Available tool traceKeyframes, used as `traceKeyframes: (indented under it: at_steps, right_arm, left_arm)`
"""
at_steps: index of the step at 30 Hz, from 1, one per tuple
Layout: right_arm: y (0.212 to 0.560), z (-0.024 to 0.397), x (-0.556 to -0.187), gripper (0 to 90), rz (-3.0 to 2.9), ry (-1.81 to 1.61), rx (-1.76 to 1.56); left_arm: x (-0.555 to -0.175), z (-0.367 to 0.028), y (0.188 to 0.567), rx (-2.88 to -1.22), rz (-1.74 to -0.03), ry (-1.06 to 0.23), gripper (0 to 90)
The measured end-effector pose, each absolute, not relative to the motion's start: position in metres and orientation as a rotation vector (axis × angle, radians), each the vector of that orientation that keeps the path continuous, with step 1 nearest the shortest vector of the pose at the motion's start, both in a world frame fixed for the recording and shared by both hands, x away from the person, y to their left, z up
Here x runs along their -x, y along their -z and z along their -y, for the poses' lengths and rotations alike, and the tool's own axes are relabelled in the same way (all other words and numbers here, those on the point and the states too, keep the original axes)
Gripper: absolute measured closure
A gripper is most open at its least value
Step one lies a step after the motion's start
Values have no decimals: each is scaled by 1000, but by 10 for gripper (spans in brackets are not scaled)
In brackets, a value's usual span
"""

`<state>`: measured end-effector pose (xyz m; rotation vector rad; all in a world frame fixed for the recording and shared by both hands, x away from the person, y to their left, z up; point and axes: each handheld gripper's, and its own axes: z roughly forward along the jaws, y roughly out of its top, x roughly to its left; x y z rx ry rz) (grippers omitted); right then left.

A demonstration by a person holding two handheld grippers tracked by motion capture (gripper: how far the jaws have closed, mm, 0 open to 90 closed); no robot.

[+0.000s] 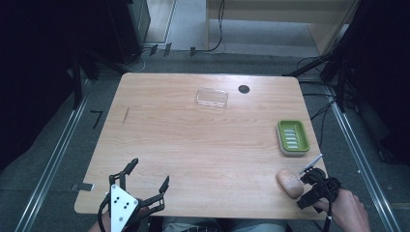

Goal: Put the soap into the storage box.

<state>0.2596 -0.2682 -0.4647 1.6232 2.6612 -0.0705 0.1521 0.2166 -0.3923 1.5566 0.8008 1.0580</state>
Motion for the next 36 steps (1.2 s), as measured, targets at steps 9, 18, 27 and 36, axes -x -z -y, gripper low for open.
traceKeyframes:
  at_steps: [9,18,27,36]
  right_arm:
    - [465,269,-255,70,-2689,116,-1641]
    - [459,263,-255,65,-2692,96,-1613]
    - [456,251,-259,59,-2700,58,-1596]
    - [455,238,-269,59,-2717,42,-1566]
  left_arm:
    - [-153,-215,392,-1559,-784,-1052,99]
    - [-158,-211,393,-1568,-777,-1041,99]
    - [-161,-209,393,-1569,-767,-1027,99]
    - [-166,-204,393,-1582,-741,-1012,99]
